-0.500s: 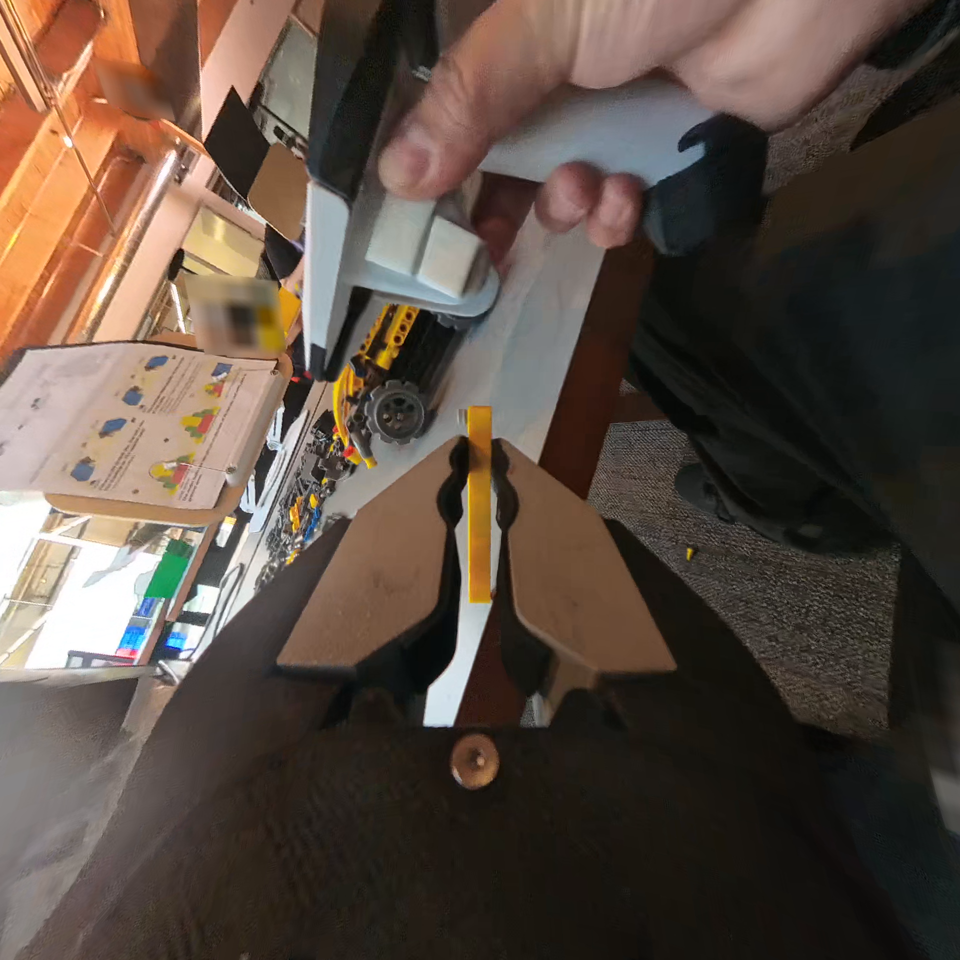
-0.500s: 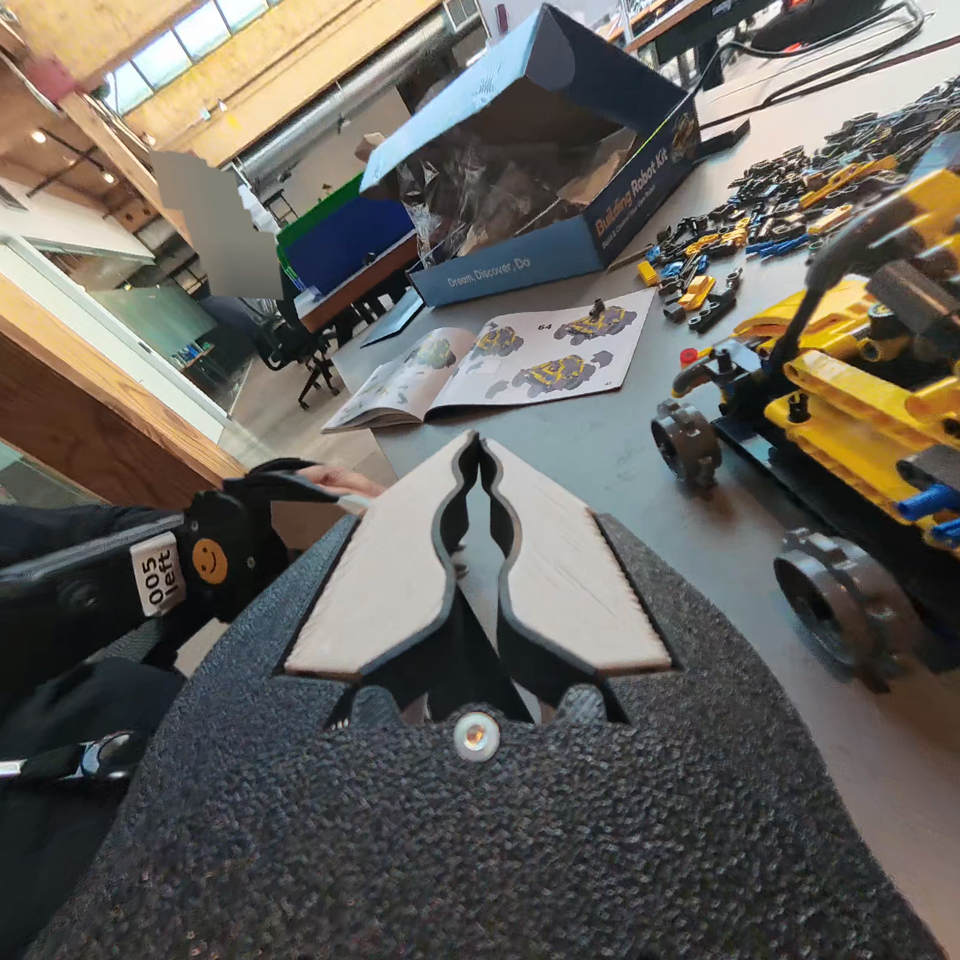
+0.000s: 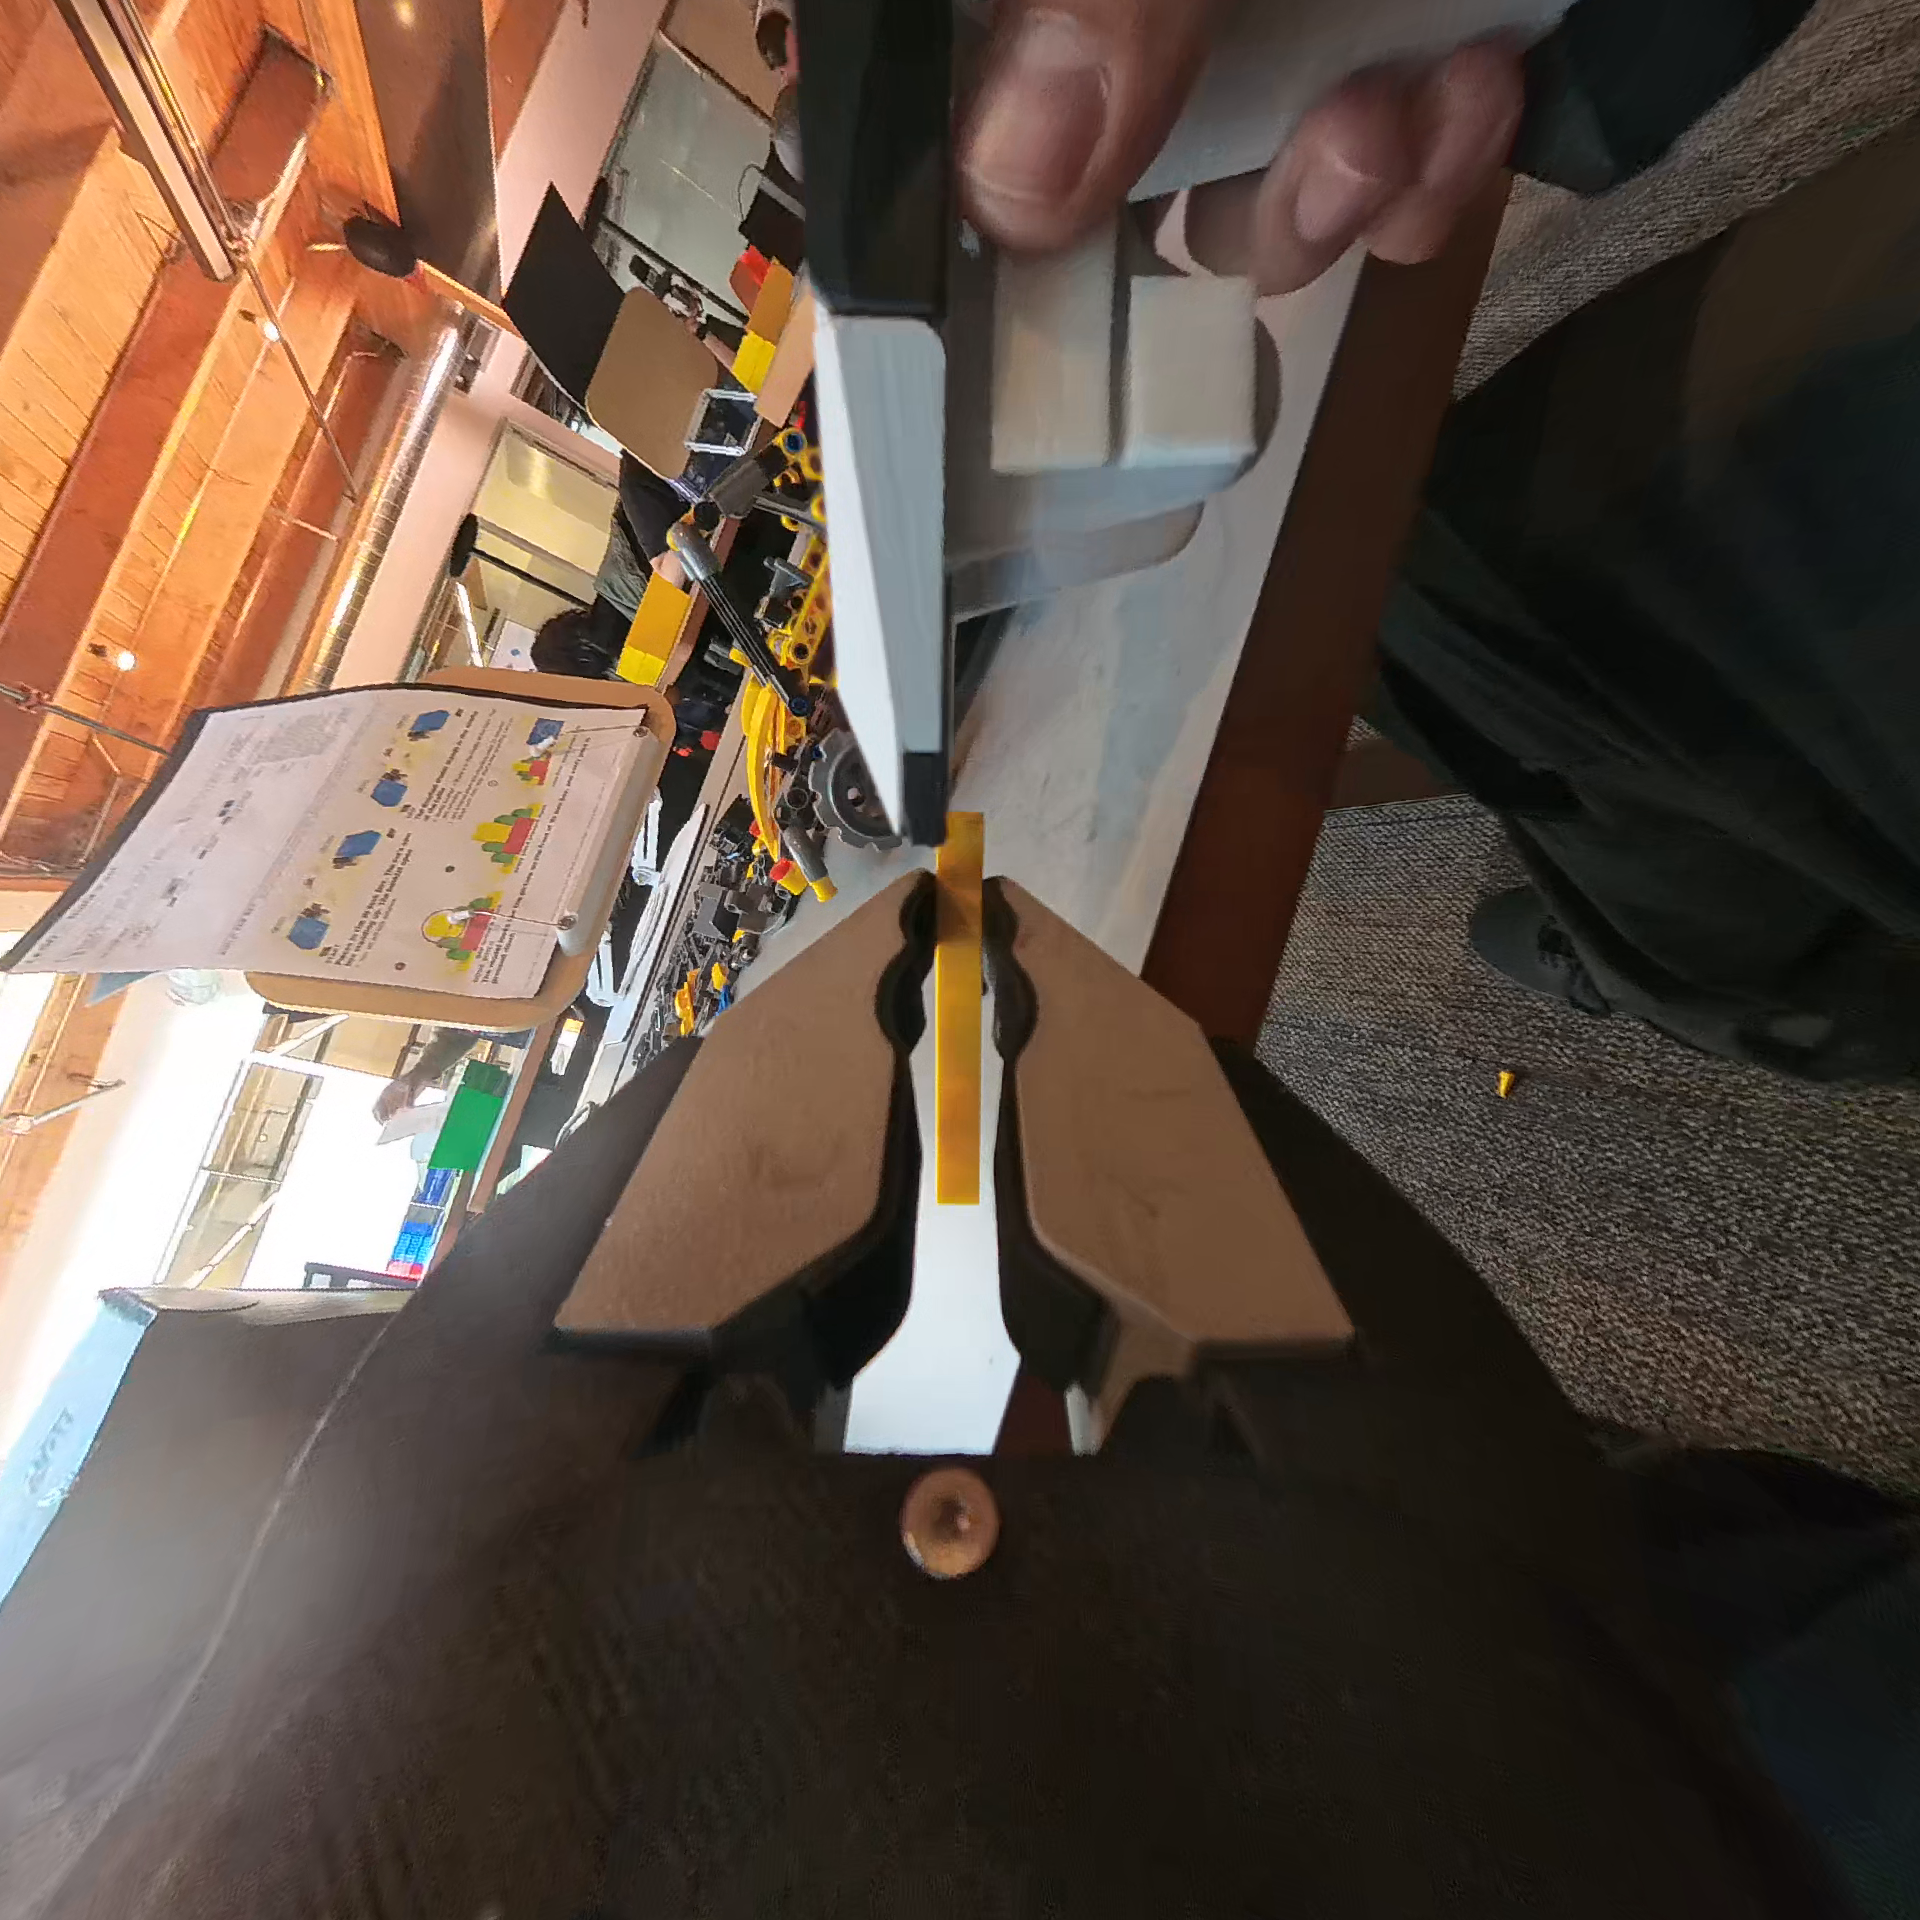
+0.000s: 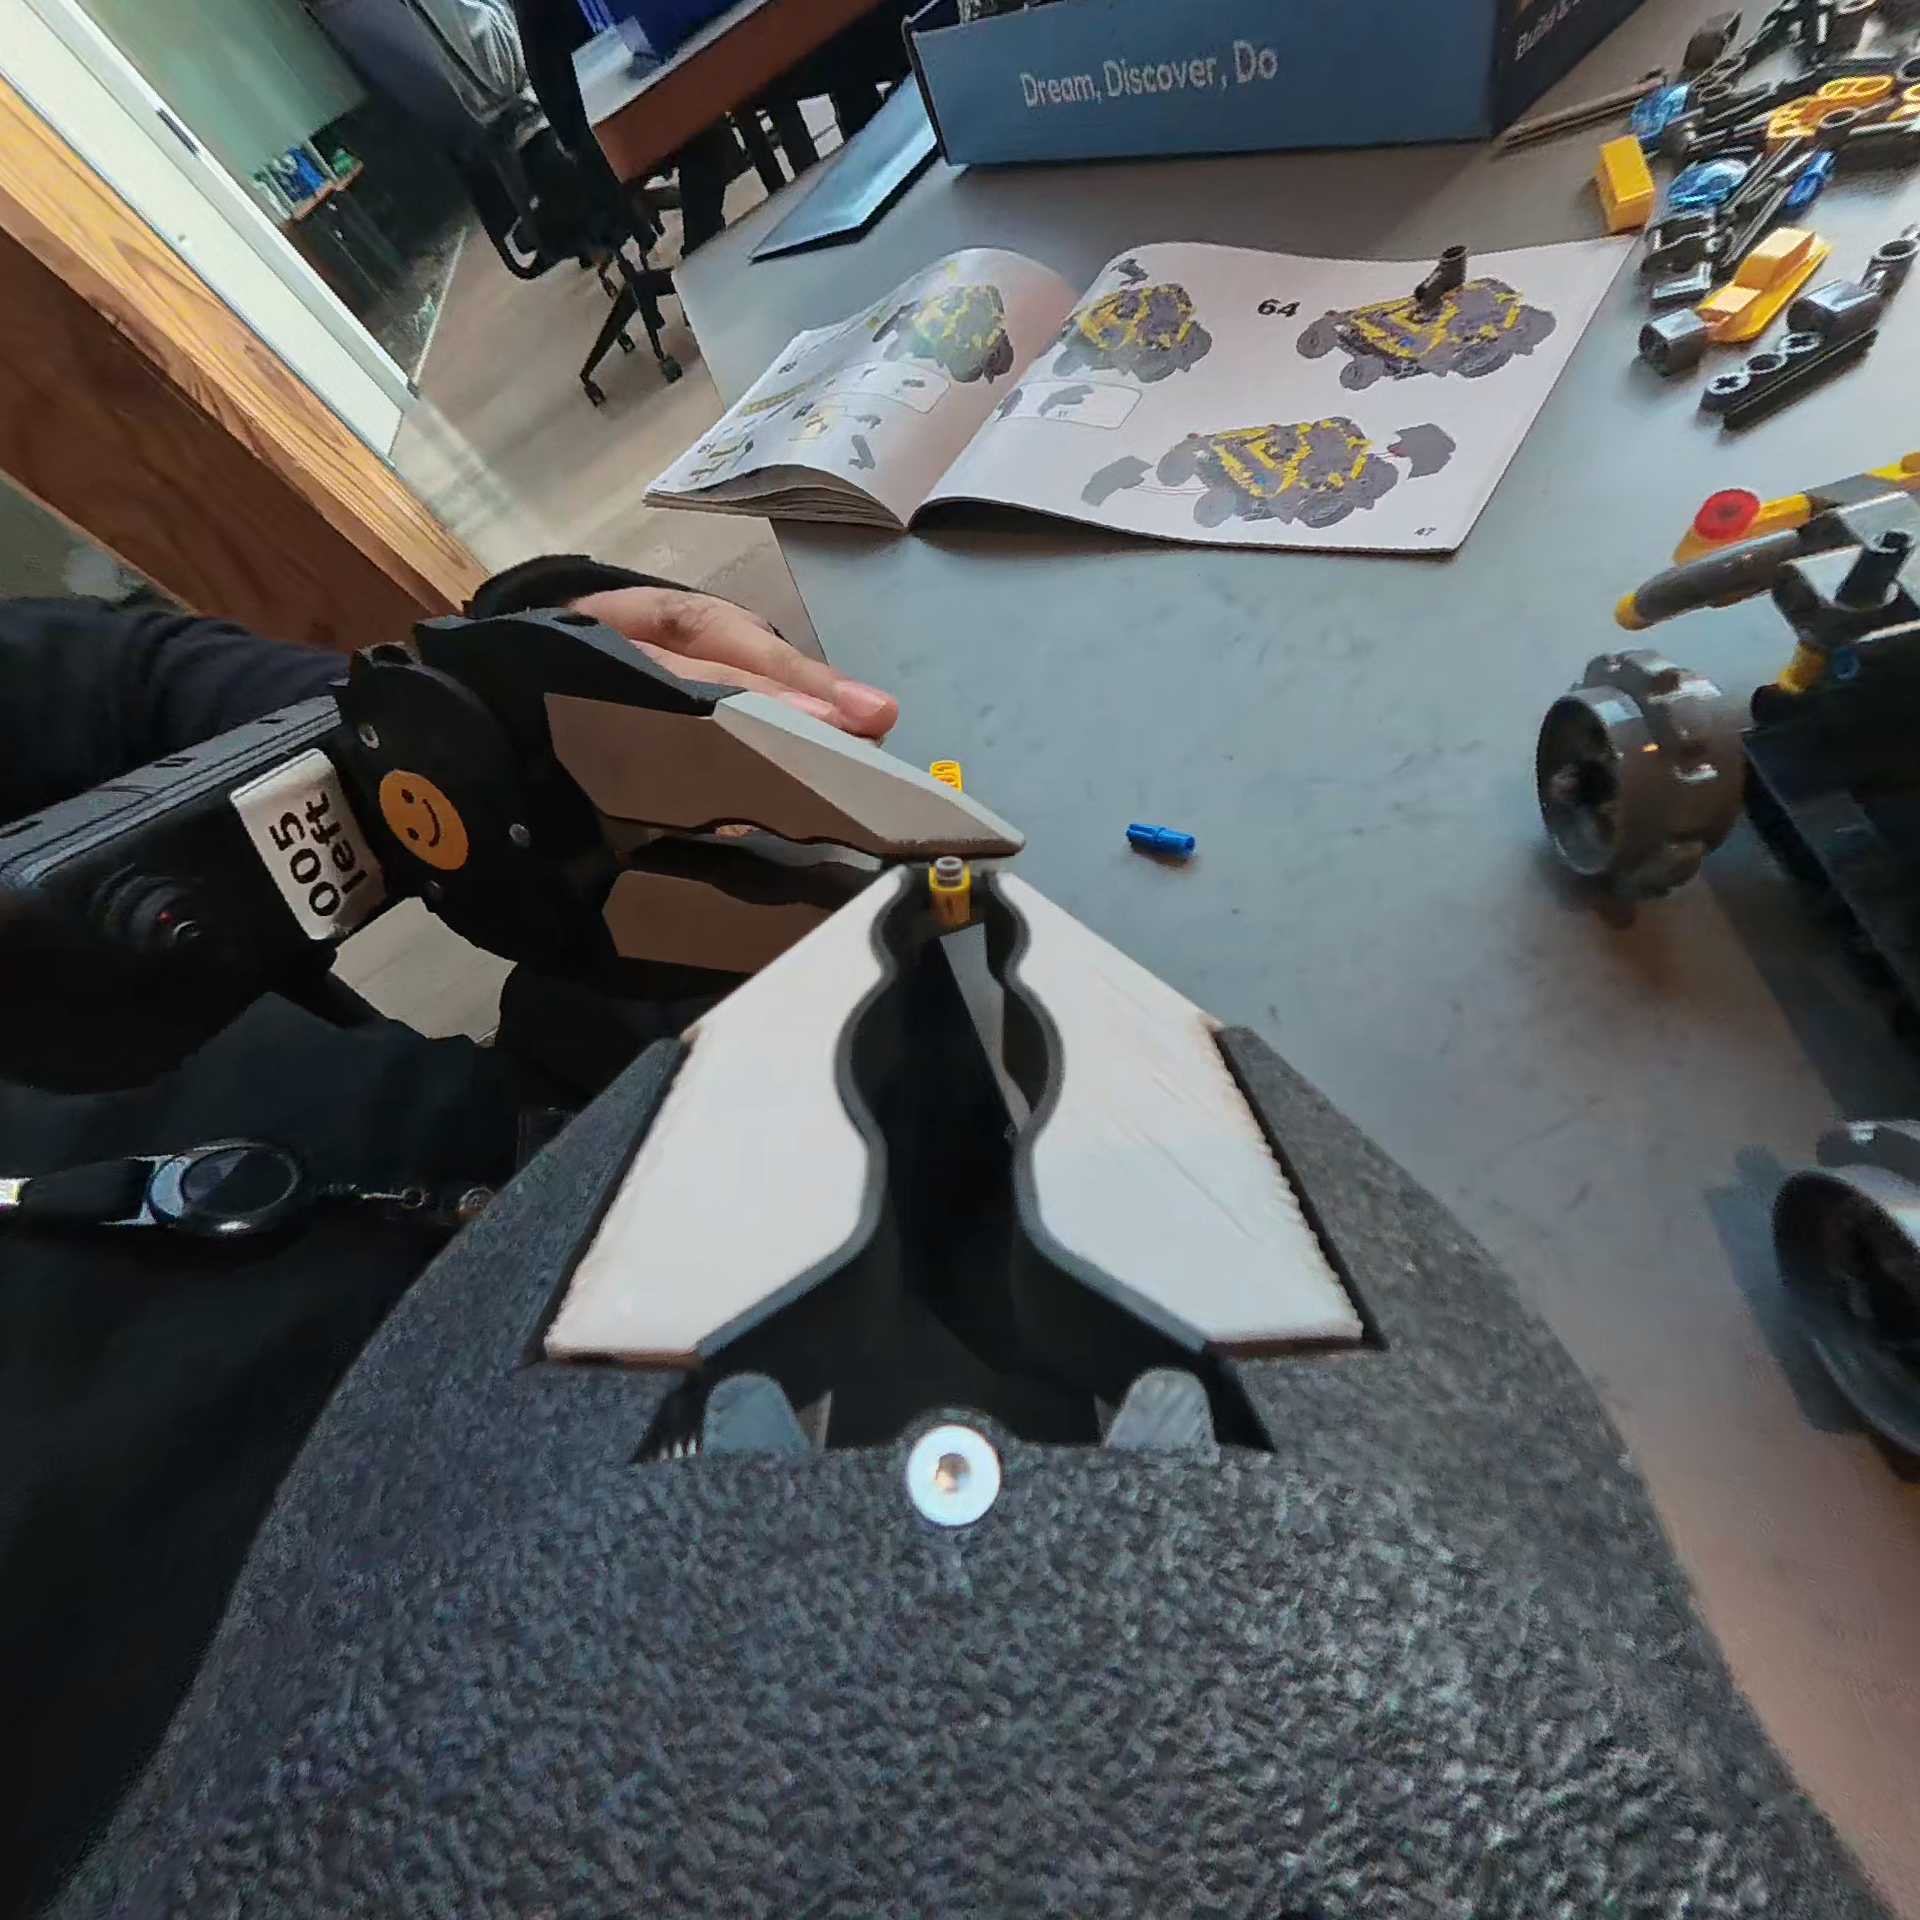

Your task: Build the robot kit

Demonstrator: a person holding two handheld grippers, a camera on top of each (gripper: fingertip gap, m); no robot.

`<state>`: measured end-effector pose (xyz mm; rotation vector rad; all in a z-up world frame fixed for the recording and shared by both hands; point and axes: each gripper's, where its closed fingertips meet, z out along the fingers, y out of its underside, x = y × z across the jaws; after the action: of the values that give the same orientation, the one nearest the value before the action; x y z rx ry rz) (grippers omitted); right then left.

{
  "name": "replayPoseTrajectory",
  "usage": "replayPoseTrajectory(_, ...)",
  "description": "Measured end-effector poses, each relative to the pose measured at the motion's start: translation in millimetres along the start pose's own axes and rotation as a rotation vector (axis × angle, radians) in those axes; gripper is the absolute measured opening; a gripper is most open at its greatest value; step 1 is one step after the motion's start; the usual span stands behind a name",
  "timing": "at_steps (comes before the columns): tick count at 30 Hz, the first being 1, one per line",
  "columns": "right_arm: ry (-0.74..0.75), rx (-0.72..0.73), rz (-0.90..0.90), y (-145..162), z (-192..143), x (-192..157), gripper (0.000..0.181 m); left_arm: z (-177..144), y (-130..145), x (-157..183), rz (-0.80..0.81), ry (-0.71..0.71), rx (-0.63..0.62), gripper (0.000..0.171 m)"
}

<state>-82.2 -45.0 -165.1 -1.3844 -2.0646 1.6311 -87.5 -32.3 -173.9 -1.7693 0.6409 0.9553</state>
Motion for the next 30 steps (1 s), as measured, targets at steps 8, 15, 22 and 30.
replayPoseTrajectory(8,-0.008,0.029,0.009,-1,3,0,0.009,0,3,-2,0.008,-0.005,-0.006,0.005)
replayPoseTrajectory(15,-0.027,0.049,0.027,-1,3,0,0.006,0,3,0,0.008,0.002,-0.009,0.005)
replayPoseTrajectory(22,-0.024,0.022,0.019,4,5,2,0.007,2,5,5,-0.036,0.037,-0.019,0.005)
replayPoseTrajectory(30,0.015,0.139,-0.033,-14,3,-1,0.005,0,3,-7,-0.015,-0.027,-0.018,0.005)
